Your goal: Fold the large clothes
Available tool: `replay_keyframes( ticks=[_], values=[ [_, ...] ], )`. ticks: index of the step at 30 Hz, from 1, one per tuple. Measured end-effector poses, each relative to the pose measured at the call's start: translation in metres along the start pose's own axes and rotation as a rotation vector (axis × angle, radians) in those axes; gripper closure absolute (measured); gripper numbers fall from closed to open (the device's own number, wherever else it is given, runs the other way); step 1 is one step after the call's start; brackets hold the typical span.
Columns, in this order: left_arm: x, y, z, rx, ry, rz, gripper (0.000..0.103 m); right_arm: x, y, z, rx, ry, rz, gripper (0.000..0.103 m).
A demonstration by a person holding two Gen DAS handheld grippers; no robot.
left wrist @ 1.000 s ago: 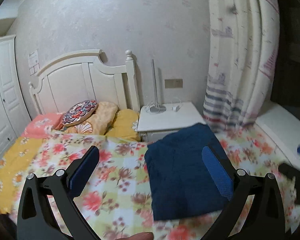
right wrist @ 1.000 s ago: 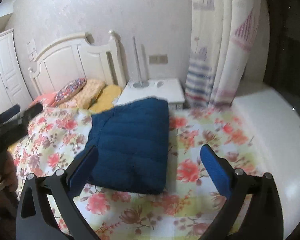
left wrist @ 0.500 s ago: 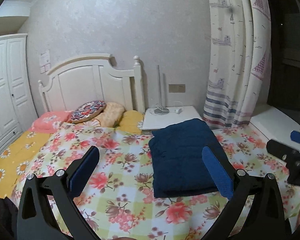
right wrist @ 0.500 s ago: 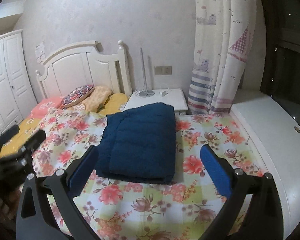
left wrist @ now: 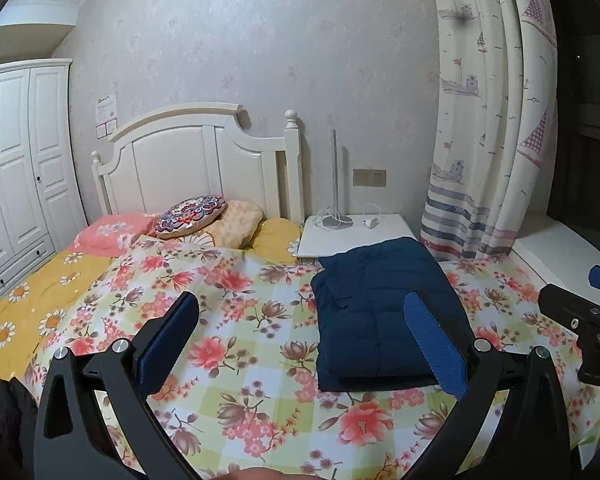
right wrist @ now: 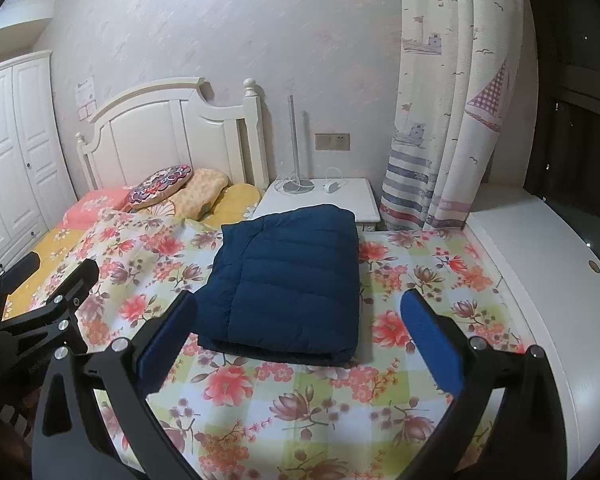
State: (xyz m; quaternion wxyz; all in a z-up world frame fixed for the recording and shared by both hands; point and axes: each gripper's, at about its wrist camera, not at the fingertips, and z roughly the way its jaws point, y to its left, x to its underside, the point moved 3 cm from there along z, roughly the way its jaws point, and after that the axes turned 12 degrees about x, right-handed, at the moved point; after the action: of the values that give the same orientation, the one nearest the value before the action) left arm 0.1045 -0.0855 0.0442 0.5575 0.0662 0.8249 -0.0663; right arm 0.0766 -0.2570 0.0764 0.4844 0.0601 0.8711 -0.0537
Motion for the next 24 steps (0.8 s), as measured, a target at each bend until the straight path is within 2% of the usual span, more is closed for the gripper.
replay_keyframes(
  ticks=[10,24],
  values=[
    [0.0045,-0.0022,-0.0029,0.033,0.02,-0.017,0.004,0.003,0.0044,-0.0003,0.007,0.001,-0.012,0.002],
    [0.0085,-0.0009,-0.0043,0.038,0.028,-0.013,0.004,0.0087,0.0089,0.0004,-0.001,0.01,-0.031,0.002]
  ],
)
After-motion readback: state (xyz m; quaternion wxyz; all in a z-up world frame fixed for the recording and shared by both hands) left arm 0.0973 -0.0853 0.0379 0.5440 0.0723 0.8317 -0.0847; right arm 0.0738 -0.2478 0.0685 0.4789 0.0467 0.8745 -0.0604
